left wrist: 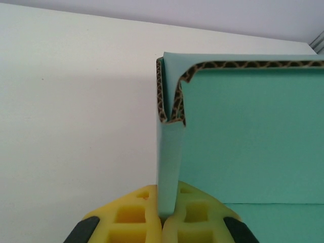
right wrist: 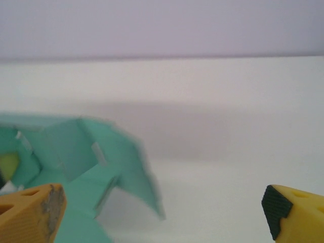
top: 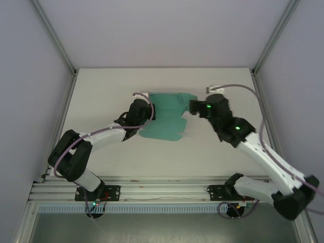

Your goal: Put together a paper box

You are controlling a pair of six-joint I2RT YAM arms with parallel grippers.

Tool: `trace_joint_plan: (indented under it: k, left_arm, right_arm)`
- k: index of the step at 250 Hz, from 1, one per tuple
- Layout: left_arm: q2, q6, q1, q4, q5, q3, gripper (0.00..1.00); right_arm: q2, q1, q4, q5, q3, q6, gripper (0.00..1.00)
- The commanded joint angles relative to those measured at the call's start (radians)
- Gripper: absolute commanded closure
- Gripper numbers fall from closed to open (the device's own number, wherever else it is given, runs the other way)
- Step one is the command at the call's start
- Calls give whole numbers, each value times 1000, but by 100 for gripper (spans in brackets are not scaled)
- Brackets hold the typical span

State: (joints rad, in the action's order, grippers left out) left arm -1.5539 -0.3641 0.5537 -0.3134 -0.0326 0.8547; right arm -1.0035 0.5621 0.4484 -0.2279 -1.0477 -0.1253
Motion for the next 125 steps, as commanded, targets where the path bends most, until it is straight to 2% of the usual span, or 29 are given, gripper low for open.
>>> trace_joint_plan:
  k: [1, 19, 36, 105, 125]
  left_arm:
    - [36, 24, -8, -49, 32, -14, 100]
    - [37, 24, -8, -51, 46, -13, 100]
    - [37, 24, -8, -55, 50, -16, 100]
    - [25, 22, -8, -35, 51, 1, 100]
    - [20, 25, -8, -36, 59, 5, 100]
  right_arm:
    - [61, -194, -43, 118, 75, -16, 0]
    - [48, -329, -22, 205, 97, -16, 1]
    - [12, -389, -33, 327, 112, 19, 3]
    - [-176, -389, -158, 911, 102, 130, 19]
    - [-202, -371, -190, 1011, 99, 155, 20]
